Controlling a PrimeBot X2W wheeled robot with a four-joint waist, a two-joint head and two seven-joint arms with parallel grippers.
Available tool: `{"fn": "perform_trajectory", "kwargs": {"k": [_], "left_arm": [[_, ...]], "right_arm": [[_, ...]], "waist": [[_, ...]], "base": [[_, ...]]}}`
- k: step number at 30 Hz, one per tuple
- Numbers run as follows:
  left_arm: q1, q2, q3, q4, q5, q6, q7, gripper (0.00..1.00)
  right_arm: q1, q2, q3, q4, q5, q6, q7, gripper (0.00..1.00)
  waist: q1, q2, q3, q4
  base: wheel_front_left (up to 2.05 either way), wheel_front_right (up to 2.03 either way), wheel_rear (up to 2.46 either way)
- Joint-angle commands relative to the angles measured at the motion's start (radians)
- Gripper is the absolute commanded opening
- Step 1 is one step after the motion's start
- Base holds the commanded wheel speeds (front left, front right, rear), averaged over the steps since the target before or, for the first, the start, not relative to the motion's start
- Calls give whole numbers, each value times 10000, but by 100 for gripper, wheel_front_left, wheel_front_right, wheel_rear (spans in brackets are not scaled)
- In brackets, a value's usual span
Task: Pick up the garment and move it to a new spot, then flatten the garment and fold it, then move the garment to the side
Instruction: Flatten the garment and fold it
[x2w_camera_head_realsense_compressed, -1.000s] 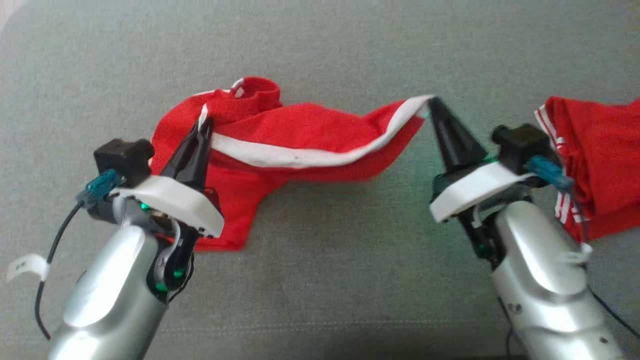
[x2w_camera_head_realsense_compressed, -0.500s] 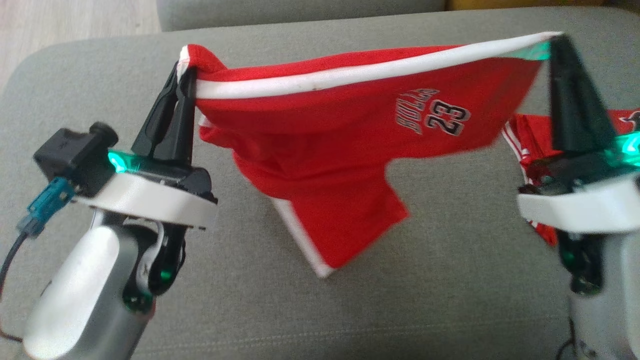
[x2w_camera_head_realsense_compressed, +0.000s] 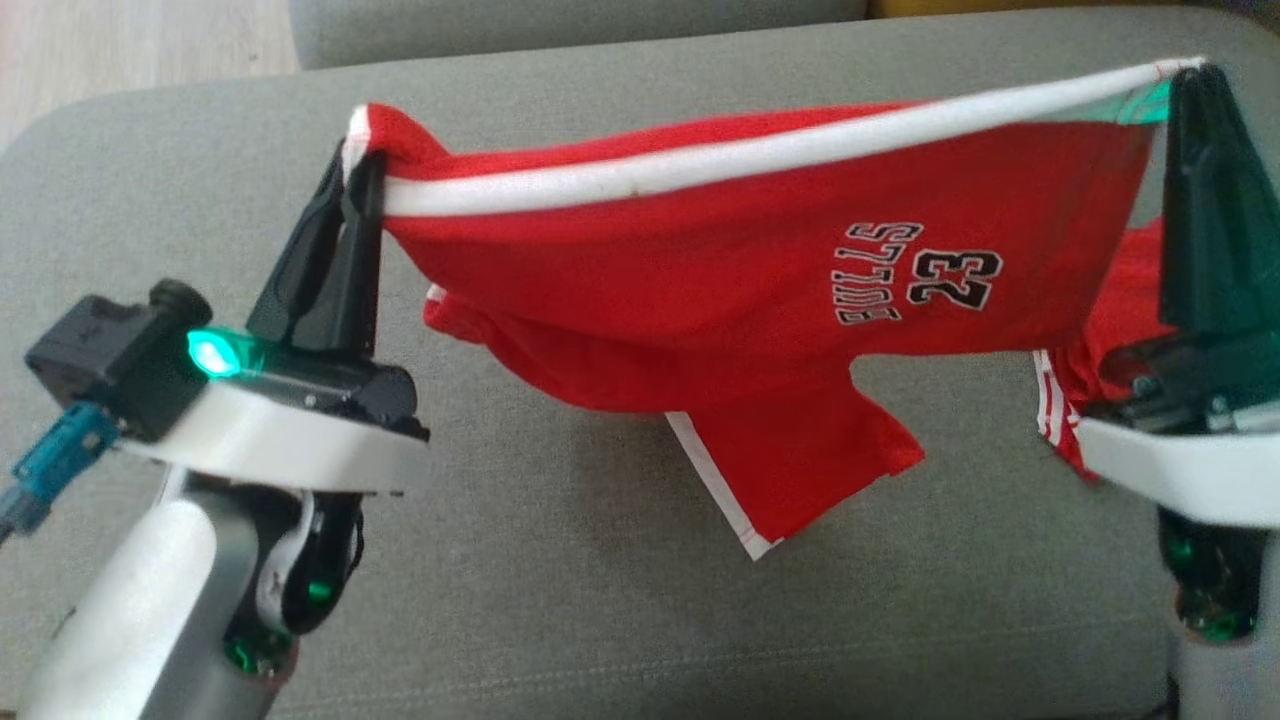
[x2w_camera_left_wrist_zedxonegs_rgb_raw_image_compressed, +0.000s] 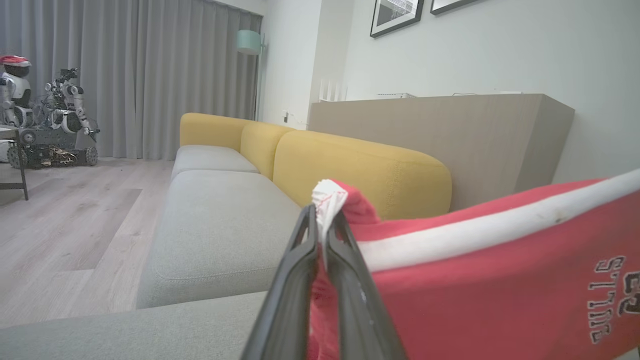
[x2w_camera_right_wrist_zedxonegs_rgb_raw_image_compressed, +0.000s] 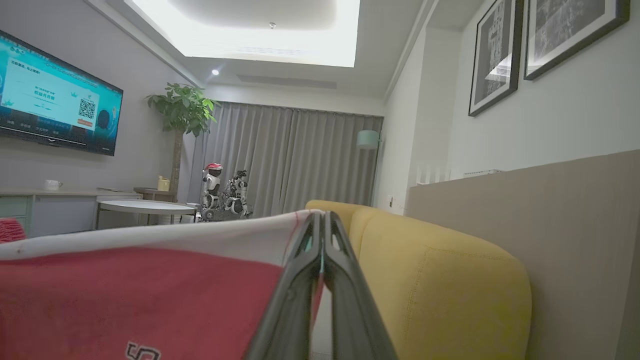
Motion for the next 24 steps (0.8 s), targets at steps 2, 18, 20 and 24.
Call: {"fn": "perform_trajectory", "kwargs": {"k": [2,18,20,24], "left_arm": [[-1076,222,578,81,-88,-217,-31,0],[-8228,-1272,518,7206,-16,-2278,-942,0],[-9050,-1516,524,8433,50,-2414,-1164,0],[-10008,-2005,519,10554,100,-2718,-1517,0]], "right_arm": [[-950,-31,79,127,328,-7,24,0],[-9104,-704,932,7185,1841,-7,-1594,0],[-10140,-503,1210,8416,1938,-7,-2007,0],[-11373,-61,1889,10929,2174,-7,-2513,0]], "waist": [[0,0,223,31],[0,0,2187,271],[0,0,2318,240],[0,0,2466,126]], "base": [[0,0,0],[0,0,0],[0,0,0],[0,0,0]]}}
